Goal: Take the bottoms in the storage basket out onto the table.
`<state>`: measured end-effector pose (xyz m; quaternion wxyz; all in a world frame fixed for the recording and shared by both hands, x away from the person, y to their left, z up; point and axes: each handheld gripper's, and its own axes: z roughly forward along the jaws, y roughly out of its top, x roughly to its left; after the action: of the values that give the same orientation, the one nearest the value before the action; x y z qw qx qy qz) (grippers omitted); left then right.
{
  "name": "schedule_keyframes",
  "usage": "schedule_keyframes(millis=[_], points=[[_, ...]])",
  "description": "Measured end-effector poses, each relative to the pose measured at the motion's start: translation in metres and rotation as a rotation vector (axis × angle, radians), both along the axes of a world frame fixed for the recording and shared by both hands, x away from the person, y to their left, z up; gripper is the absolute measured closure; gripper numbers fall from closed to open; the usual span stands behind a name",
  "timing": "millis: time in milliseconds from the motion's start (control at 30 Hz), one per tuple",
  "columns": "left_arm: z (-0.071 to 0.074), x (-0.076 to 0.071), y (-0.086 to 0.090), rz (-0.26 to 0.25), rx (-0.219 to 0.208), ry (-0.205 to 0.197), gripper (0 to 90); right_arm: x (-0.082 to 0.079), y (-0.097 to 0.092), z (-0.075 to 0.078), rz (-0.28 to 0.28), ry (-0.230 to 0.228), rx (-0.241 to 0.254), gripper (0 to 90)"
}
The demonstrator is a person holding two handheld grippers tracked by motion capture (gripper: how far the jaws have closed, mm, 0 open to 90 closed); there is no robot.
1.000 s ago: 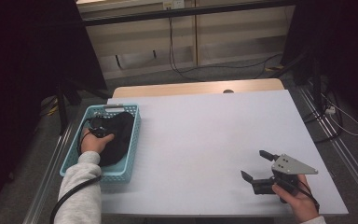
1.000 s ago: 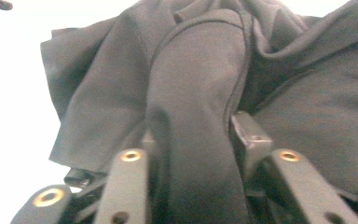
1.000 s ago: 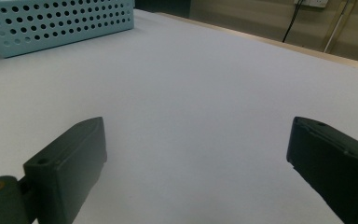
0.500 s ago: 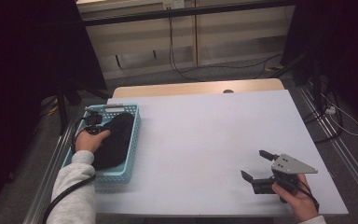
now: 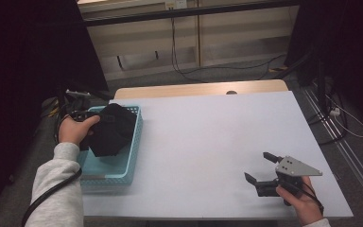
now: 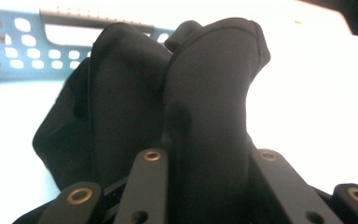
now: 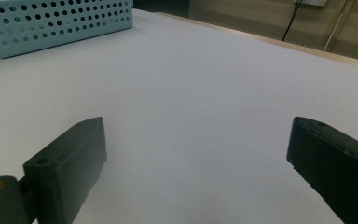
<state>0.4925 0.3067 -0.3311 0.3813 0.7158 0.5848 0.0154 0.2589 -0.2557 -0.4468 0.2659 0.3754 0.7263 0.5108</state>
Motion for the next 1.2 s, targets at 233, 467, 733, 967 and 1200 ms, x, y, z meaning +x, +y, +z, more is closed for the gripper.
schedule_keyframes(millis=[233,467,733,967,1200], points=[[0.023,-0.002,0.001,0.024,-0.079,-0.038,75.7,0.0,0.0,0.0,-0.003,0.0,0.0,3.0],[0.044,-0.005,-0.013,0.008,-0.15,-0.105,75.7,0.0,0.0,0.0,-0.004,0.0,0.001,3.0],[0.061,-0.011,-0.046,-0.053,-0.162,-0.201,75.7,0.0,0.0,0.0,-0.002,-0.001,0.0,3.0],[0.07,-0.015,-0.075,-0.127,-0.171,-0.249,75.7,0.0,0.0,0.0,-0.003,0.0,-0.001,3.0],[0.064,-0.017,-0.113,-0.197,-0.169,-0.255,75.7,0.0,0.0,0.0,-0.002,-0.001,-0.003,3.0]])
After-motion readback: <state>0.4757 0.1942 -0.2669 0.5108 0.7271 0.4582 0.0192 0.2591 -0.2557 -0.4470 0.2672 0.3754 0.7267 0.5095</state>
